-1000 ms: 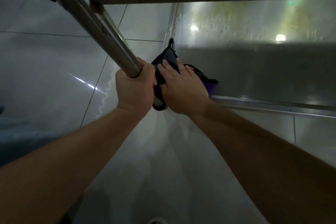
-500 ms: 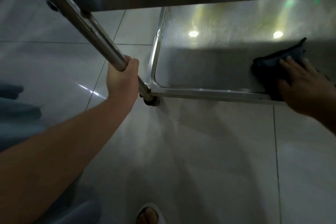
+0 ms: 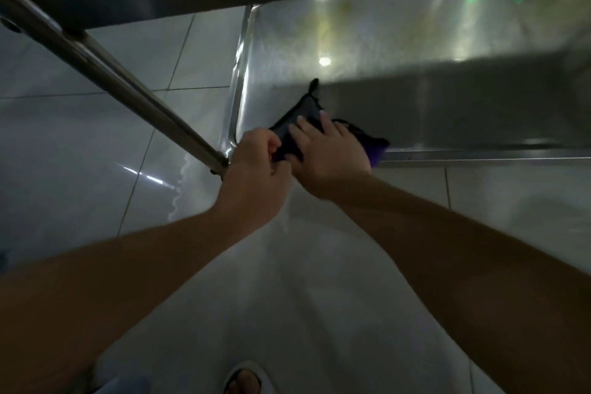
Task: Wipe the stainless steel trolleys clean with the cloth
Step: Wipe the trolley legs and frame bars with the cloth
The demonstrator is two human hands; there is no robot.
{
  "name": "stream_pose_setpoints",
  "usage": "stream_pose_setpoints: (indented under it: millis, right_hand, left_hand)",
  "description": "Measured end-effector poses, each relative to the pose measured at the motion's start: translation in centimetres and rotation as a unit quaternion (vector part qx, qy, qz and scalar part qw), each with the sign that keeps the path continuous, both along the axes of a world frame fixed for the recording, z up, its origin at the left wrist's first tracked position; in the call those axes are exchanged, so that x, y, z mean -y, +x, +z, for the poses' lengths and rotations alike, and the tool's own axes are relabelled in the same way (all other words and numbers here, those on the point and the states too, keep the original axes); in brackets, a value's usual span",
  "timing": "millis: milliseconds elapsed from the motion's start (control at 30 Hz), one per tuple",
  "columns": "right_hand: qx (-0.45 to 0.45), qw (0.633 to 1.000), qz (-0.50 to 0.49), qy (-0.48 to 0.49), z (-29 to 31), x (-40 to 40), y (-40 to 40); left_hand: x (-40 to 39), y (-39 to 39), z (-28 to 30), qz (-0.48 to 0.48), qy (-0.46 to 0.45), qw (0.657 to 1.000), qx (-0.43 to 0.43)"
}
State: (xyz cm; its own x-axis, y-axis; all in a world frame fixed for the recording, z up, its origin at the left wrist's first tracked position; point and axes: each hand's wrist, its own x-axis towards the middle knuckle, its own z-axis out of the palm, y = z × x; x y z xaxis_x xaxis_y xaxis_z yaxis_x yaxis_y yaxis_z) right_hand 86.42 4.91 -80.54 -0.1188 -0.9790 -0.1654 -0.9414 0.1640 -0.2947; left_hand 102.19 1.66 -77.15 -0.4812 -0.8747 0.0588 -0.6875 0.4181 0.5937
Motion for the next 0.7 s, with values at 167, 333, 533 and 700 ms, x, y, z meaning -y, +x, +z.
stream_pose_setpoints:
  millis: [167,333,533,700]
  right_hand:
    - [-0.005,1.0,0.01,-0.02,-1.0,-2.7,-3.9]
    - [-0.042,0.997,-0.058,-0.002,-1.3,-8.5,-12.7]
    - [-0.058,0.98,-0.187,0.039,-0.4,-17.6,-24.7]
    - [-0.053,0.97,-0.228,0.062,0.5,-18.5,-25.7]
  left_hand:
    - [0.1,-2.5,-0.2,-0.045,-0.026,0.998,0.033]
    - [-0.5,-6.3,-0.3,-0.087,0.031,0.988,0.121]
    - [-1.3,-9.3,-2.5,-0.203,-0.022,0.946,0.251]
    - [-3.6,-12.4,-4.0,-0.228,-0.062,0.923,0.302]
